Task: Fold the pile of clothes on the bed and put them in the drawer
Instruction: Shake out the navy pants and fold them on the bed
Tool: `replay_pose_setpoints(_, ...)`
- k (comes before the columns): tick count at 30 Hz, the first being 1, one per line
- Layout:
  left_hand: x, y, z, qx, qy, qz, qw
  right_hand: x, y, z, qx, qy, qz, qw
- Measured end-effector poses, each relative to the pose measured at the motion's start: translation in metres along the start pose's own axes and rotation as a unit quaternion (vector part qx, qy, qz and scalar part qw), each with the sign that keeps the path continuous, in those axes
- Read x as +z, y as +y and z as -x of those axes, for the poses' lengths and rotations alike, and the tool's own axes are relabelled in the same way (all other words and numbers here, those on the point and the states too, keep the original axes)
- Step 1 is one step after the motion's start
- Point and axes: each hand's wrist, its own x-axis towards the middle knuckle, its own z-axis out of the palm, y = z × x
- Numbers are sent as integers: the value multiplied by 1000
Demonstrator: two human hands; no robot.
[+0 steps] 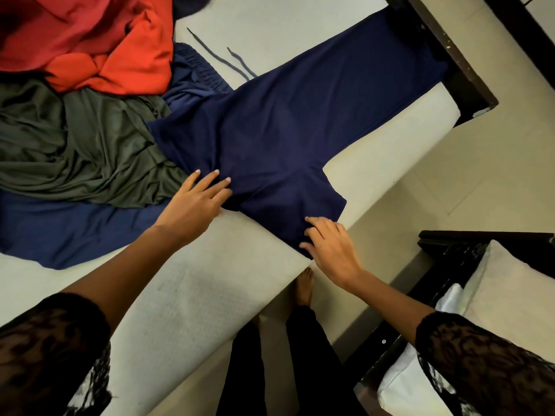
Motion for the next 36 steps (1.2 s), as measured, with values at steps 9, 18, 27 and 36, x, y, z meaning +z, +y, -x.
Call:
replay_pose_setpoints(9,-2,9,1,-56,-170,-2,984,5,0,16,-42,-78,52,995)
replay_pose_setpoints(18,-24,-27,-57,-96,55,52,992,-19,-22,-115,-11,54,-66,996)
replay_pose_setpoints(27,20,-71,-39,-281,13,59,958,28,-31,-201,17,-106,-22,994)
replay_pose_setpoints(36,2,-47,-61,-224,62,51,971,27,24,-113,88,-10,28,996)
